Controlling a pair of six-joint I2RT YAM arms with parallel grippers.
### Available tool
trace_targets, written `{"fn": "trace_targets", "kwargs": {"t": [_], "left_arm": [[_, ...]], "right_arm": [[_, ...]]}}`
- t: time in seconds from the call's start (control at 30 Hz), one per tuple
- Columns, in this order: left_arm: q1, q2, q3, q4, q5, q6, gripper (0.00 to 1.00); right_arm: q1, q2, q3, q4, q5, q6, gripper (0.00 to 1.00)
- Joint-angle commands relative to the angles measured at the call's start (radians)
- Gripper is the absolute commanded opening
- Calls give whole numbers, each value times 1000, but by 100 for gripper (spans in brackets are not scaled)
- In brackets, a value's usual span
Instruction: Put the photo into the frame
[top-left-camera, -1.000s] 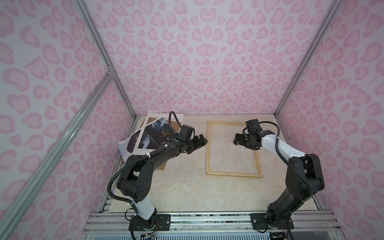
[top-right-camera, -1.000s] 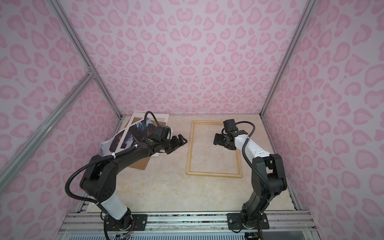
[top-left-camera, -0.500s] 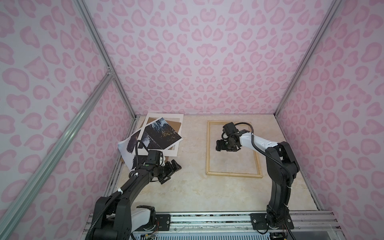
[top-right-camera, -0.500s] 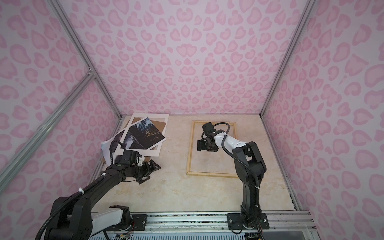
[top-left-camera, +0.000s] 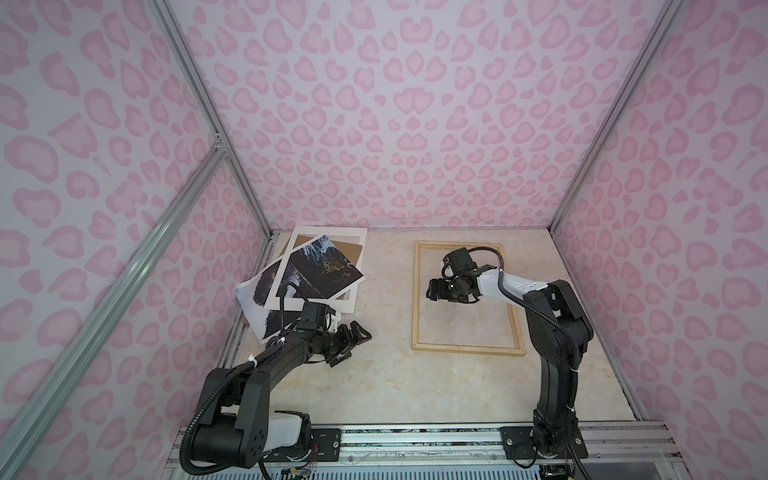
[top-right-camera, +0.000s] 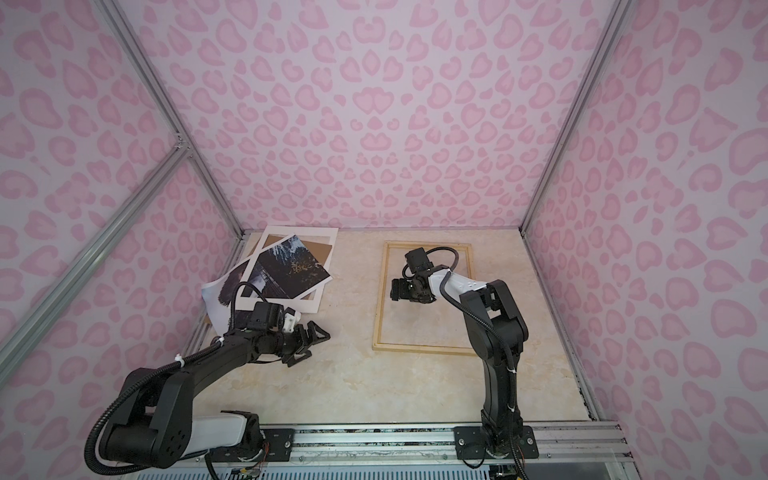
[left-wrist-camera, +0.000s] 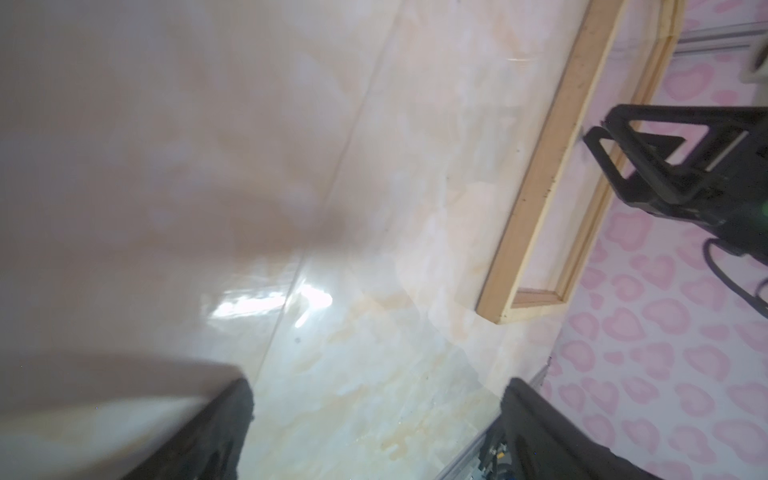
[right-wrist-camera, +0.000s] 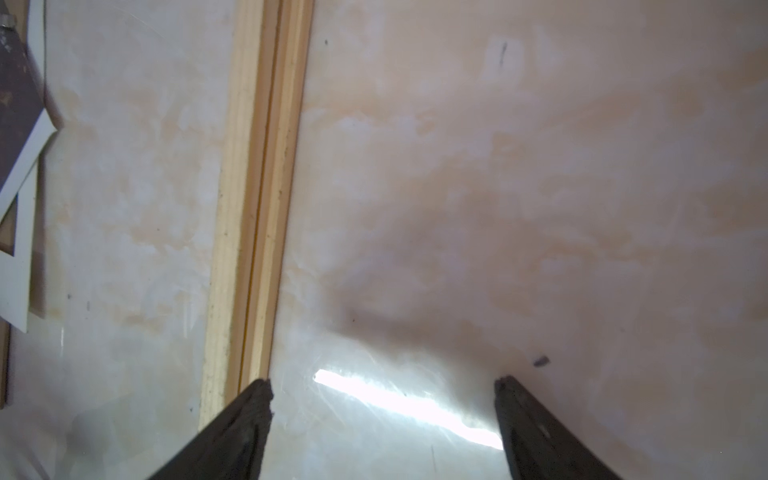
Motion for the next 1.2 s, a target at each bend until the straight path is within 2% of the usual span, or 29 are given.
{"fn": "trace_targets", "kwargs": {"t": [0.0, 0.13, 0.33, 0.4, 0.6, 0.7, 0.8, 0.87, 1.0, 1.17], "left_arm": [[-6, 39, -55, -90, -19, -58, 97], [10, 0, -48, -45, 42, -118, 98], [21, 38, -45, 21, 103, -144, 98], [20, 56, -30, 5, 90, -126, 98], [21, -5, 54, -127, -8, -41, 98], [21, -56, 88, -229, -100, 12, 97], [21, -69, 100, -287, -185, 47, 98], [19, -50, 98, -280, -168, 51, 97], [11, -21, 105, -266, -145, 62, 98], [-4, -11, 111, -253, -135, 55, 97]], "right_arm": [[13, 28, -46, -92, -58, 64, 87], [30, 53, -52, -85, -69, 69, 86], [39, 64, -70, -44, -104, 94, 86], [41, 37, -63, -57, -60, 81, 86], [54, -215, -42, -189, 130, 70, 95], [62, -399, -171, -225, 198, 139, 98], [76, -587, -384, -184, 130, 216, 98], [97, -676, -503, -170, 88, 267, 99], [200, -815, -642, -192, 136, 367, 98], [262, -889, -752, -153, 139, 479, 98]]}}
